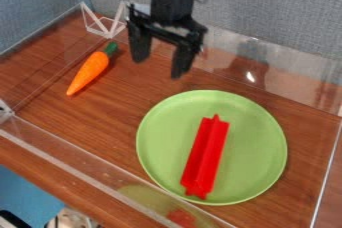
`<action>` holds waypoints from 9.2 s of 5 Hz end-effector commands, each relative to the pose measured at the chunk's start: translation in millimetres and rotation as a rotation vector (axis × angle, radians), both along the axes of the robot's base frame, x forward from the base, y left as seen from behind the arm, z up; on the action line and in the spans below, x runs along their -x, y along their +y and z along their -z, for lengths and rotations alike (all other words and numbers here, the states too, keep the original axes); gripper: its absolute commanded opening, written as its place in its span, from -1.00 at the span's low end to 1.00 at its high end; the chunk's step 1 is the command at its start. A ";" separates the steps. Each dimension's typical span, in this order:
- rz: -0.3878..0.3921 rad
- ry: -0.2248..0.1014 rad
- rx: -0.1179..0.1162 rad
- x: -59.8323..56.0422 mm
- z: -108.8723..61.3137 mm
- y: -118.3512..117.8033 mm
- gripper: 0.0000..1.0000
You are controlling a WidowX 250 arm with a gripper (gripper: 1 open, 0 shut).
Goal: Move the red object from the green plate to the table
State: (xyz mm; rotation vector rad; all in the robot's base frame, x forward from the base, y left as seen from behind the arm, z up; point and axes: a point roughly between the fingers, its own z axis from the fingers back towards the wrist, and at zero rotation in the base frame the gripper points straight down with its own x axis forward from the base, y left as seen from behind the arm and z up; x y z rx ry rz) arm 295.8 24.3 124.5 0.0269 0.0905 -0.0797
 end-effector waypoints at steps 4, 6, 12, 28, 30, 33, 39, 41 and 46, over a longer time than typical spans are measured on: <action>-0.115 -0.128 0.021 -4.7 -41.2 -43.5 1.00; -0.163 -0.118 0.000 0.7 -30.4 -25.6 1.00; 0.026 -0.140 0.048 21.9 -38.5 -35.7 1.00; 0.065 -0.154 0.021 69.7 59.1 -110.1 1.00; 0.095 -0.149 0.031 56.7 70.6 -106.7 1.00; 0.062 -0.149 0.016 68.1 96.1 -89.1 1.00; -0.273 -0.217 -0.099 64.0 20.4 34.1 -1.00; -0.262 -0.200 -0.069 43.2 32.8 52.5 -1.00; -0.073 -0.134 0.015 35.6 66.5 88.1 -1.00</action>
